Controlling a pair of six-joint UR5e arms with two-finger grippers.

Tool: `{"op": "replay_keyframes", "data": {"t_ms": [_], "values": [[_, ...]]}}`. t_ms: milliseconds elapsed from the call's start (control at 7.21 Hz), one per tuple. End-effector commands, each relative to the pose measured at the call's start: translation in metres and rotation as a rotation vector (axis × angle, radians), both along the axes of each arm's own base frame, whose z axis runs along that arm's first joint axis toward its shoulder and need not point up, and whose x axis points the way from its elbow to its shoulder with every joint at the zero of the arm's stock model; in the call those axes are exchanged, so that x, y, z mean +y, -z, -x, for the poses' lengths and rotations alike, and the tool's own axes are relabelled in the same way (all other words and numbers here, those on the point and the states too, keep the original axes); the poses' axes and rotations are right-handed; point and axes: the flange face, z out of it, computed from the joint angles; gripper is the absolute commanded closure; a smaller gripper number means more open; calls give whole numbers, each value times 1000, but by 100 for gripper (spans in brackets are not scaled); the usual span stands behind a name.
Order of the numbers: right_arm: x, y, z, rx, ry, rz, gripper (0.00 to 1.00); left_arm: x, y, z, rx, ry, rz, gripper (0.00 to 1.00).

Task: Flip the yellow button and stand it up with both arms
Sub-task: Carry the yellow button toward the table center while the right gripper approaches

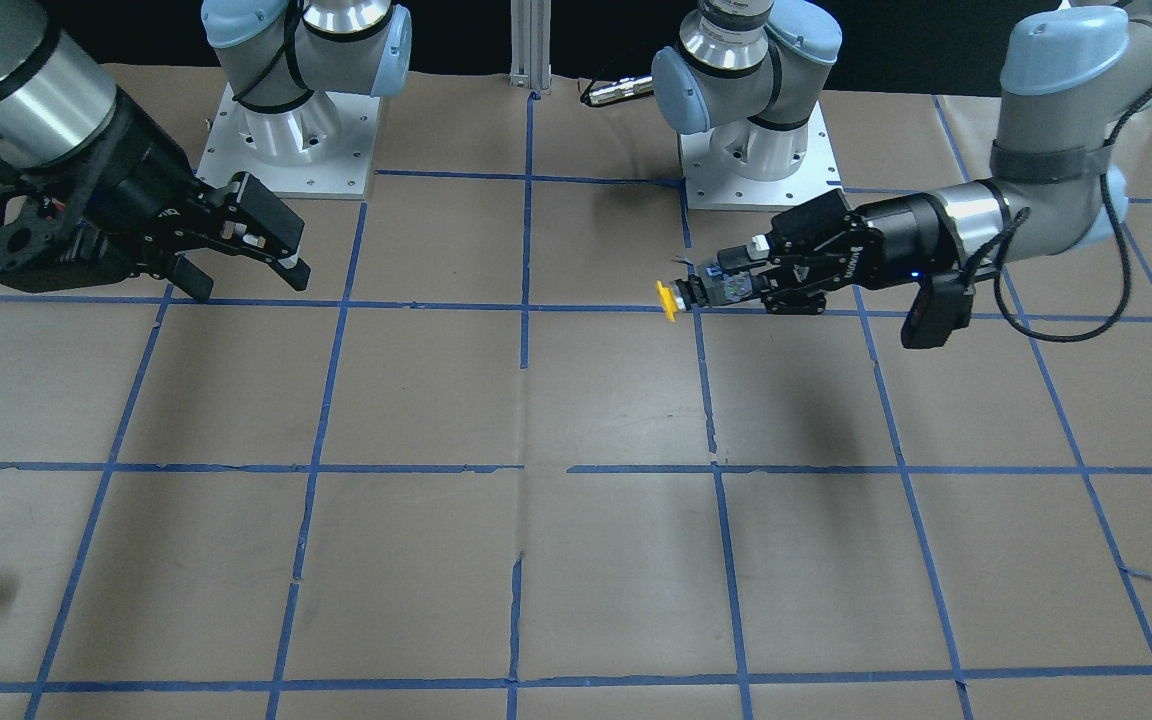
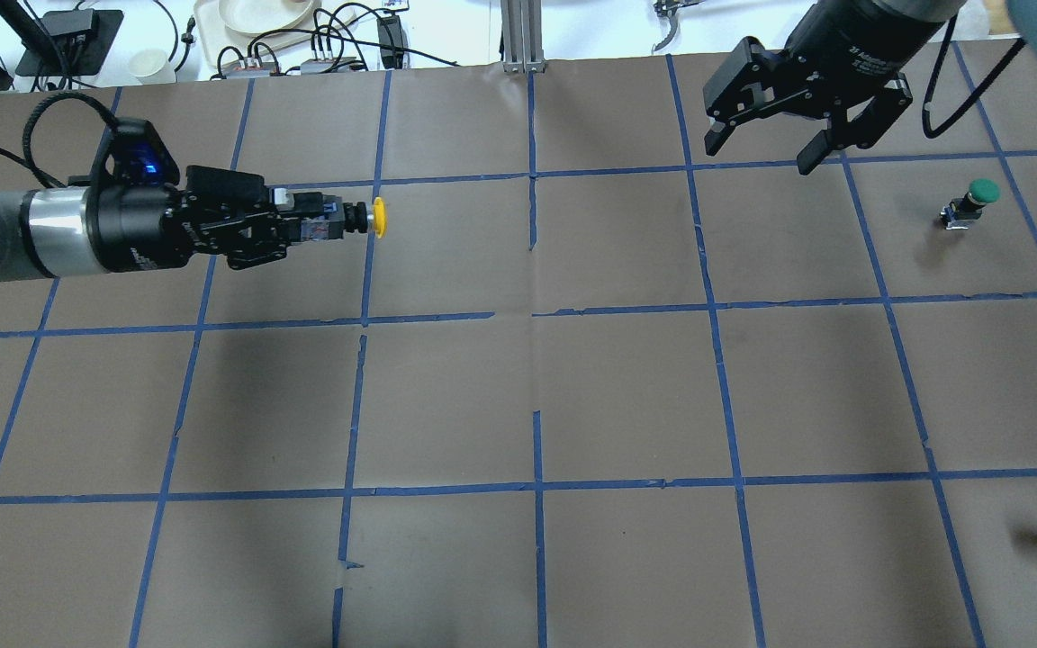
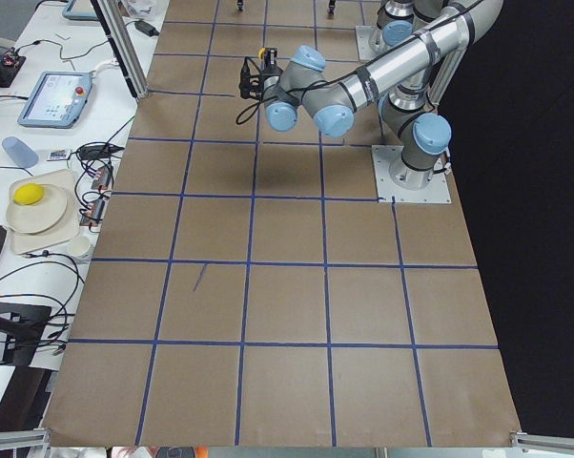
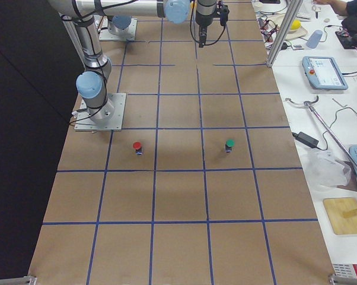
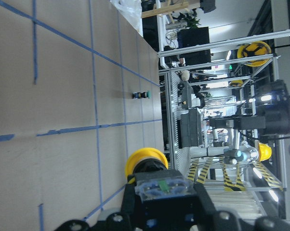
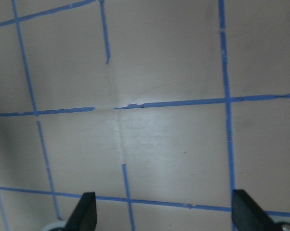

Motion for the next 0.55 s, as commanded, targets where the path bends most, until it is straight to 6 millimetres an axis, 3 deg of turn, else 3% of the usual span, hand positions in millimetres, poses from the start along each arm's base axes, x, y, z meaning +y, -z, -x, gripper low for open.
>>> {"op": "replay_keyframes", "data": {"t_ms": [0, 139, 416], "values": [[12, 13, 15, -306, 132, -158, 0, 16, -4, 73, 129, -67, -4, 84], [23, 12, 9, -364, 158, -236, 0, 28, -11, 106, 169, -71, 7, 84], [36, 6, -10, -604, 256, -384, 0, 40, -4, 129, 231, -131, -8, 84]]}}
